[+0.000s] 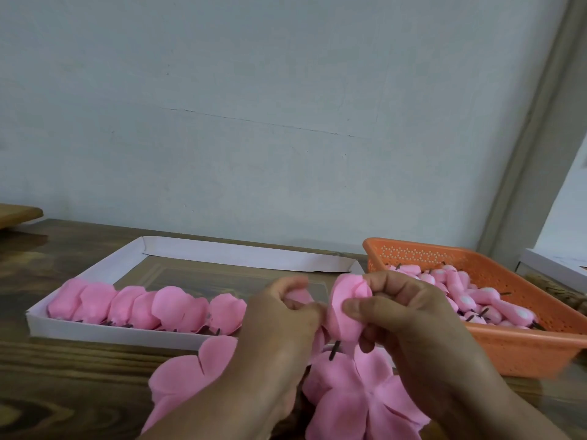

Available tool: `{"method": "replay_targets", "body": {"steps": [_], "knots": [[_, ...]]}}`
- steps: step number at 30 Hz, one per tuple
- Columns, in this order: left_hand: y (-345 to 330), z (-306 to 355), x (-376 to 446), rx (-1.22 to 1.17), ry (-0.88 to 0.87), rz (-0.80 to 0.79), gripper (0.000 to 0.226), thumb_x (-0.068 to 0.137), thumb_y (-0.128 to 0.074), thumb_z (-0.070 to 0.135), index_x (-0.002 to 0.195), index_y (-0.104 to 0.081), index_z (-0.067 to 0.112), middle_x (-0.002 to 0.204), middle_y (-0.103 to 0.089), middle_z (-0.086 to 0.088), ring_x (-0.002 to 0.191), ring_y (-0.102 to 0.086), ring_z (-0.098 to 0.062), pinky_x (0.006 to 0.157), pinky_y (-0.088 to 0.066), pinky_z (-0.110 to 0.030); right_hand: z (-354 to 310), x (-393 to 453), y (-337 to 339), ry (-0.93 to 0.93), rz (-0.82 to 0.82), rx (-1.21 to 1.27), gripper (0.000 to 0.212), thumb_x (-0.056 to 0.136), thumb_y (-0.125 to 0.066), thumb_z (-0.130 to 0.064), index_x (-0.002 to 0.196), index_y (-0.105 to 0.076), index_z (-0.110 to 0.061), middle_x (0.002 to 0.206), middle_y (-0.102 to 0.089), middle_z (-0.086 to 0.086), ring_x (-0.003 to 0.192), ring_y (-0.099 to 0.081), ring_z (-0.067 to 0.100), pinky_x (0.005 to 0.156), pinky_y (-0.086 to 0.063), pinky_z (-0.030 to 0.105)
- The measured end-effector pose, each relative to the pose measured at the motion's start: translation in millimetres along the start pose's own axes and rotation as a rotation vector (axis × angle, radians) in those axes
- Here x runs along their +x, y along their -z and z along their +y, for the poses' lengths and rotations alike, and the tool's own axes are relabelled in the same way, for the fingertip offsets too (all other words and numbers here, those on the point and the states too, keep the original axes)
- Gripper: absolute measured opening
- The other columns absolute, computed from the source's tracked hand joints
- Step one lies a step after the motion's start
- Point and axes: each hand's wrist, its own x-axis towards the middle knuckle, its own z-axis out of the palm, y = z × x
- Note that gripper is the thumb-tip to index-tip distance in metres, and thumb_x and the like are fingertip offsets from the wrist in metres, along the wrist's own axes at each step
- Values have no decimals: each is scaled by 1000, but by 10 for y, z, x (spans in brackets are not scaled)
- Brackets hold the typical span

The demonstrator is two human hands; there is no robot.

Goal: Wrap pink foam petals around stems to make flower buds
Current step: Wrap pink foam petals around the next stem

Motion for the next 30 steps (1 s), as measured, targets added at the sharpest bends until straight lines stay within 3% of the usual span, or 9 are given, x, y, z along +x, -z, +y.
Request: {"method": "replay_targets", "body": {"steps": [5,9,11,17,19,21,24,29,30], "knots": [[17,-56,31,103,-16,-74,72,81,-69,6,142,-38,27,65,-64,6,51,-59,2,42,-40,-6,-26,71,123,46,113,-5,9,46,-69,-16,54,-67,-13,48,-57,8,39,-43,11,39,-40,19],[7,-50,12,215,-46,-87,80,82,-67,9,147,-28,35,100,-66,-1,68,-60,-2,49,-42,-8,-1,102,180,80,216,7,20,48,-68,-13,64,-61,-4,47,-54,8,39,-42,12,39,-40,18],[1,-49,4,226,-37,-101,83,82,-66,8,148,-24,36,113,-63,-4,67,-59,2,49,-43,-6,17,107,187,92,238,-3,20,51,-68,-12,66,-59,-2,46,-52,8,39,-42,12,39,-40,18],[-20,-38,-45,203,-31,-198,92,80,-65,2,150,-16,37,84,-66,5,56,-60,9,48,-46,-9,77,140,235,91,245,-15,10,73,-63,8,70,-59,-2,48,-54,7,41,-43,12,40,-41,19],[-22,-29,-60,185,-25,-223,92,81,-63,0,150,-15,38,88,-65,3,57,-60,8,49,-47,-9,84,148,251,90,255,-21,13,75,-62,8,69,-60,-3,48,-55,8,42,-43,12,41,-42,19],[-11,-36,-58,187,-24,-232,89,82,-62,0,149,-18,38,94,-66,0,72,-65,0,56,-51,-13,82,154,251,91,252,-25,14,76,-61,8,68,-60,-3,49,-56,8,42,-44,12,41,-42,19],[4,-51,-53,199,-19,-263,78,82,-61,-1,147,-30,28,100,-68,-8,91,-68,-23,72,-57,-31,82,154,252,88,247,-22,11,75,-62,8,70,-60,-2,48,-56,8,41,-44,12,41,-42,19],[-20,-46,-60,135,-7,-267,88,82,-59,-3,150,-17,35,106,-67,-3,96,-66,-18,81,-55,-30,78,143,234,95,232,-11,10,75,-61,10,72,-60,0,48,-56,9,40,-44,13,40,-42,19],[-26,-41,-67,113,-18,-284,86,80,-60,-3,149,-23,32,107,-67,-6,98,-66,-20,82,-55,-32,81,135,230,100,227,-13,10,75,-61,11,72,-59,1,48,-56,9,40,-44,13,40,-42,19]]}}
